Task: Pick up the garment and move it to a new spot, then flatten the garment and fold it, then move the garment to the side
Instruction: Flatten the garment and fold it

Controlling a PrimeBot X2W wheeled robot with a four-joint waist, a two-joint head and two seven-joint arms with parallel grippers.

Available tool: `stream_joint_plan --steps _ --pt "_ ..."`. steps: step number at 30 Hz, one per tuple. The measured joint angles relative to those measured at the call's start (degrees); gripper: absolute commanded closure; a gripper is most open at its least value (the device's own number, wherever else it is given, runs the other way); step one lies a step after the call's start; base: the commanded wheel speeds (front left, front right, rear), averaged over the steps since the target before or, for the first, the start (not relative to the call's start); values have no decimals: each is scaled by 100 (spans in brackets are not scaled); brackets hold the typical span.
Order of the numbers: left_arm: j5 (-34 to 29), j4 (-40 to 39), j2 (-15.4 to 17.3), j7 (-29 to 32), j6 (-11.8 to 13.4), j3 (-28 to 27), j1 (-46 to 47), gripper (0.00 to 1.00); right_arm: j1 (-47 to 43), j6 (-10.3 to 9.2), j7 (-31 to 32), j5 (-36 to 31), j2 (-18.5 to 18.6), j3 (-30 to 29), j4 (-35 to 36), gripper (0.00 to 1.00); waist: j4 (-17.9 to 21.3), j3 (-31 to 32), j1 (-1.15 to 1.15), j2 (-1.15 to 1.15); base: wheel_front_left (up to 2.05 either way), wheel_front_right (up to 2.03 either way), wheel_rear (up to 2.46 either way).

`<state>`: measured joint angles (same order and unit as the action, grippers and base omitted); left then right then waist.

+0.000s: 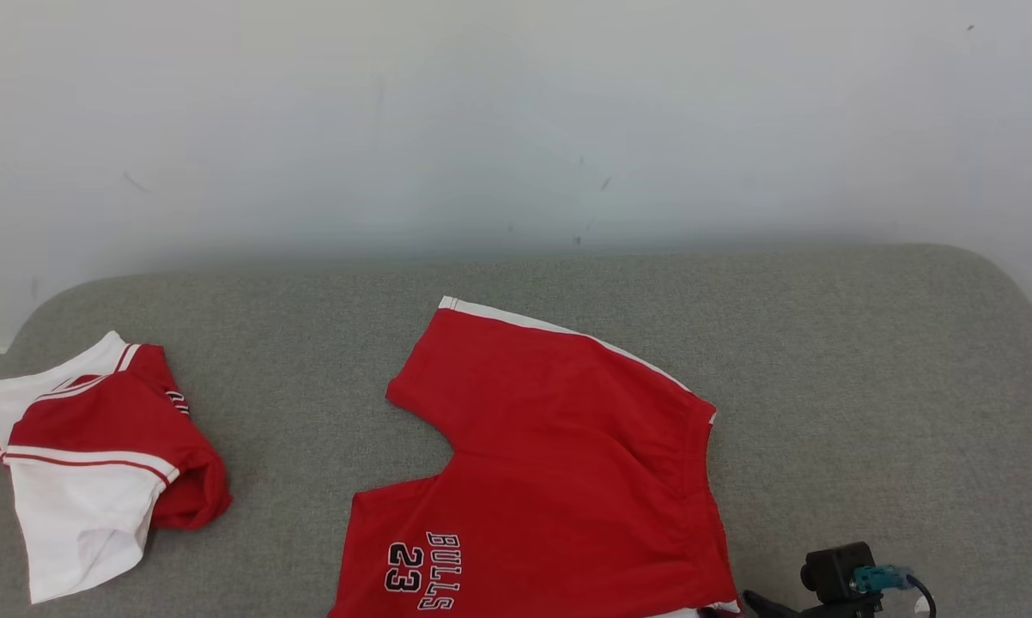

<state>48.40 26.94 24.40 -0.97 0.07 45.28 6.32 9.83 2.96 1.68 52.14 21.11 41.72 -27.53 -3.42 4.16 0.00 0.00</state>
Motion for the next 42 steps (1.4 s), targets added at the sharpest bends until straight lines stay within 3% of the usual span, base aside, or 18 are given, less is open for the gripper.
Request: stream_joint_plan --steps 6,14,19,31,35,42 --pt "56 -241 41 -108 49 -113 -51 0 -47 0 -55 90 144 -144 254 0 -1 11 0 0 0 0 0" --pt "54 -828 326 -328 255 -370 -210 0 -595 14 -125 401 580 -413 1147 0 1 59 0 0 0 0 0" --pt "53 -1020 486 -427 372 -454 -383 0 -651 -2 -124 494 628 -498 1567 0 73 67 0 0 0 0 0" --pt "-344 -1452 532 -1256 704 -1228 -506 0 -433 -759 -1092 -30 673 -1199 1900 0 294 25 0 0 0 0 0" --pt "-415 -1533 442 -1302 705 -1564 -623 0 -449 -861 -1452 -111 666 -1430 2006 0 370 -9 0 0 0 0 0" --pt "-853 -1508 63 -1321 705 -2265 -894 0 -532 -996 -1532 -608 776 -1685 2008 0 397 -61 0 0 0 0 0"
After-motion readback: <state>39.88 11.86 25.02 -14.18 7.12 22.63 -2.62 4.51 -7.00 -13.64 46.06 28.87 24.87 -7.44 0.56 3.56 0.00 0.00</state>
